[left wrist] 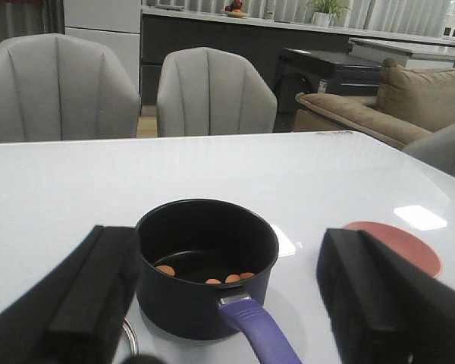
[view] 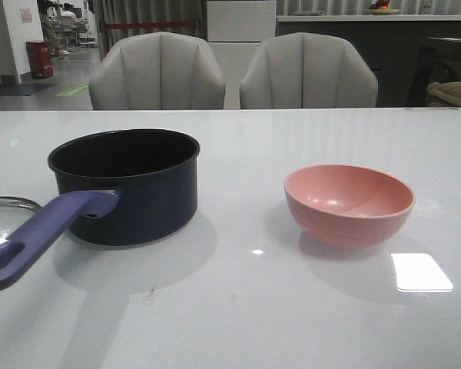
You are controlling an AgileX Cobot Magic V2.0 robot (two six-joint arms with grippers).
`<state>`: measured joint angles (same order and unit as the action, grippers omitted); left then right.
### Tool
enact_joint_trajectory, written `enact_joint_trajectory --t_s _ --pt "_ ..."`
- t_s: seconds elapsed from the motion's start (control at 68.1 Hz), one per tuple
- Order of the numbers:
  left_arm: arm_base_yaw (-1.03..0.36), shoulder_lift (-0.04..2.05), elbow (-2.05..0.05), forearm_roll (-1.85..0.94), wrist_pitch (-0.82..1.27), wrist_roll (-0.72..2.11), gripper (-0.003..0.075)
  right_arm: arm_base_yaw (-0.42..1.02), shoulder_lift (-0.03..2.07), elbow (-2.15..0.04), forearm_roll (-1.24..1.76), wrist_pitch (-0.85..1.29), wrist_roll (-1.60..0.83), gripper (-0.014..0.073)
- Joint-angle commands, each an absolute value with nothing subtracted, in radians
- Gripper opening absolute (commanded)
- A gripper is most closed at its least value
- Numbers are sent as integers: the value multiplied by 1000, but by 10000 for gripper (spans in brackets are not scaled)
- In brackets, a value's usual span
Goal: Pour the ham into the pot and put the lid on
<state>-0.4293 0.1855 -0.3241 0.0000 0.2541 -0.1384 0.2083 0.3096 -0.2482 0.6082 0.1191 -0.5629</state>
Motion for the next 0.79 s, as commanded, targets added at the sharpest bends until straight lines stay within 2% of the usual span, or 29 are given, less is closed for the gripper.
enact_joint_trajectory --t_s 0.0,0.176,0.235,0.44,0.661,0.778 --pt "-435 196 -350 -7 200 -140 511 210 301 -245 618 41 -571 368" --pt "-435 200 -350 -7 226 -140 511 212 302 -244 620 45 -571 192" --pt "-435 200 -350 -7 226 -140 511 212 302 -244 621 44 -571 165" --pt "-435 200 -350 0 226 -140 511 212 304 -243 621 32 -571 126" --pt "-435 202 -360 27 231 -140 515 212 304 -243 621 28 -571 127" --pt "-435 228 -425 109 295 -144 542 212 304 -243 621 28 -571 127"
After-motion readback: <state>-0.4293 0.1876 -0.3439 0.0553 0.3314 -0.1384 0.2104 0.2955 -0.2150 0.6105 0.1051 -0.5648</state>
